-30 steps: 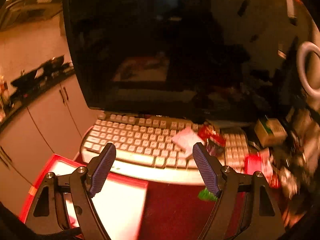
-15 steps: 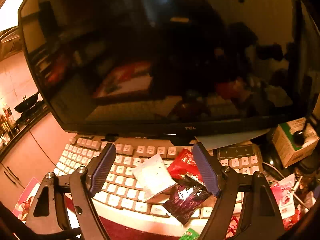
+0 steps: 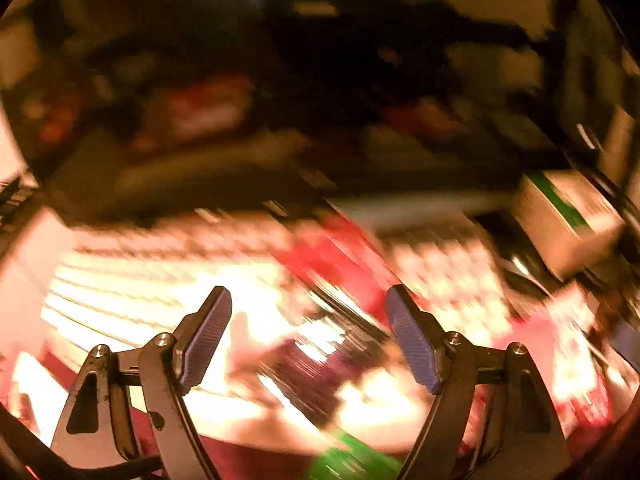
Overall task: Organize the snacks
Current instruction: 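Move both open tools back over the snack pile on the desk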
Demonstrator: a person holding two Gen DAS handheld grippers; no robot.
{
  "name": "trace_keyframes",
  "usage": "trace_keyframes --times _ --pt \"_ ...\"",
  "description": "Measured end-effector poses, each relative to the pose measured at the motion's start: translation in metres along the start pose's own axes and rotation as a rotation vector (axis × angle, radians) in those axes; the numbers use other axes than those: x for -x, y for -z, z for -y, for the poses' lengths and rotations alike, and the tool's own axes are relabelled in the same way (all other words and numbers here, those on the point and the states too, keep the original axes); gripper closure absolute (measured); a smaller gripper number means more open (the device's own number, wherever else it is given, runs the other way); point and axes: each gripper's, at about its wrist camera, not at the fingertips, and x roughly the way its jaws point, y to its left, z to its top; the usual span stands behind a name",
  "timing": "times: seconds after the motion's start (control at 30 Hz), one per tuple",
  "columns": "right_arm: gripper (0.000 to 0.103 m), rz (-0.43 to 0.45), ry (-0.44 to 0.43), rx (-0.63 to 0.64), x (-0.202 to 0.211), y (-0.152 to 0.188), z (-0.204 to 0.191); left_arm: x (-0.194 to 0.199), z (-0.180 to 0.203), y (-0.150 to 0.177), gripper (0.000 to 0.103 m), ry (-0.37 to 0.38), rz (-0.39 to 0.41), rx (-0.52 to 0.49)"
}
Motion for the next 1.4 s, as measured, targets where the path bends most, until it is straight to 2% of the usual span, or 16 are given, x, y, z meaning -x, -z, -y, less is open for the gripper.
trace_keyframes --times 0.13,0.23,0.3,0.4,0.5,0.57,0.63,0.67,0.7,0.73,0.8,0.87,0.97,1.1,1.33,1.4 --pt "0.024 -0.037 0.009 0.009 -0.012 0.003 -0.001 0.01 0.01 0.023 0.023 0.11 -0.045 -0.025" --pt "0.024 -0.019 0.034 0.03 -0.015 0.002 -0.002 0.02 0.004 0.034 0.023 0.142 -0.128 0.008" --pt "0.021 -0.016 0.066 0.046 -0.021 0.002 -0.001 0.031 -0.012 0.047 0.023 0.197 -0.155 0.095" --pt "0.02 -0.068 0.097 0.058 -0.04 0.005 0.002 0.055 -0.033 0.056 0.023 0.159 -0.078 0.18" --pt "0.02 -0.137 0.058 0.068 -0.057 0.011 0.0 0.078 -0.043 0.057 0.023 0.075 0.024 0.194" --pt "0.021 -0.177 -0.01 0.104 -0.059 0.015 -0.01 0.094 -0.049 0.059 0.023 -0.002 0.126 0.211" --pt "0.026 -0.225 -0.188 0.143 -0.052 0.018 -0.025 0.106 -0.054 0.059 0.023 -0.048 0.184 0.219" --pt "0.026 -0.275 -0.319 0.169 -0.046 0.021 -0.037 0.107 -0.058 0.058 0.023 -0.057 0.198 0.222" --pt "0.026 -0.285 -0.389 0.207 -0.037 0.023 -0.047 0.11 -0.058 0.058 0.023 -0.062 0.208 0.222" --pt "0.026 -0.259 -0.407 0.234 -0.029 0.023 -0.052 0.114 -0.058 0.06 0.023 -0.068 0.215 0.217" --pt "0.024 -0.175 -0.387 0.256 -0.014 0.017 -0.054 0.115 -0.054 0.06 0.023 -0.053 0.203 0.198" --pt "0.023 -0.135 -0.344 0.178 -0.01 0.007 -0.039 0.109 -0.045 0.057 0.023 -0.017 0.171 0.187" --pt "0.023 -0.104 -0.221 0.098 -0.009 -0.002 -0.016 0.099 -0.048 0.06 0.023 0.02 0.124 0.186" --pt "0.023 -0.078 -0.083 0.093 -0.011 -0.008 -0.005 0.095 -0.046 0.064 0.023 0.016 0.098 0.193" --pt "0.023 -0.145 0.005 0.201 -0.053 0.013 -0.028 0.105 -0.068 0.066 0.023 -0.068 0.129 0.297" --pt "0.022 -0.211 0.041 0.214 -0.076 0.023 -0.027 0.108 -0.074 0.067 0.023 -0.079 0.141 0.323"
